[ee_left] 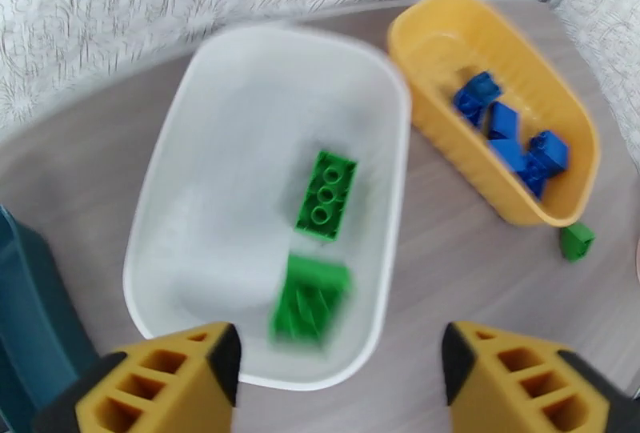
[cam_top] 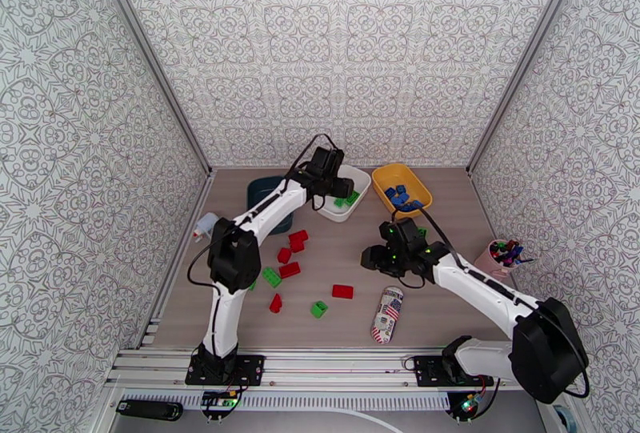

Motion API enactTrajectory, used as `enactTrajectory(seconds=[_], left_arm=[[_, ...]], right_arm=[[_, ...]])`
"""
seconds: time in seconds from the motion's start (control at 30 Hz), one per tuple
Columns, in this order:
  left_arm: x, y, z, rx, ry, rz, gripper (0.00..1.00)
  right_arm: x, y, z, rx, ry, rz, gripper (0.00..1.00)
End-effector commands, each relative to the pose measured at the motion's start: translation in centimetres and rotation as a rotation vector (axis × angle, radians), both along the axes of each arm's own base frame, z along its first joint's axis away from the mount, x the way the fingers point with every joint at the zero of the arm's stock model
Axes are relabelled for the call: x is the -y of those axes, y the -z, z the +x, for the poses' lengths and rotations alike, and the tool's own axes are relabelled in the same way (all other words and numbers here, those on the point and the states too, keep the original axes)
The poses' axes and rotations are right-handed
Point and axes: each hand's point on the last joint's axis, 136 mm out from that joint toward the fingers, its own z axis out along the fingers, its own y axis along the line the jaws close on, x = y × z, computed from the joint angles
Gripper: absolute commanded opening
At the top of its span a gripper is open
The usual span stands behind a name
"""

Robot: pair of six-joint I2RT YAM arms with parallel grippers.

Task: Sort the legos into containers by color

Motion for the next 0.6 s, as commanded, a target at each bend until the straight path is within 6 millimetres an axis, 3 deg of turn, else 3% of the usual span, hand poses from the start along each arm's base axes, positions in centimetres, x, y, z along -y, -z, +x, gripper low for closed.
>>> enactTrajectory(seconds=[0.0, 0.27, 0.57], left_arm=[[-0.1, -0.5, -1.8, -0.016, -0.006, 0.005, 0.77], [-2.7, -1.0, -8.4, -0.016, -0.033, 0.036, 0.79], [-6.7, 1.9, -18.2, -0.109, -0.056, 0.108, 0.81]], right_arm=[[0.4, -0.9, 0.0, 0.023, 0.013, -0.021, 0.63], [0.2, -0.1, 0.2, 0.017, -0.004, -0.034, 0.68], [-0.7, 0.0, 0.6, 0.017, -0.041, -0.046, 0.68]])
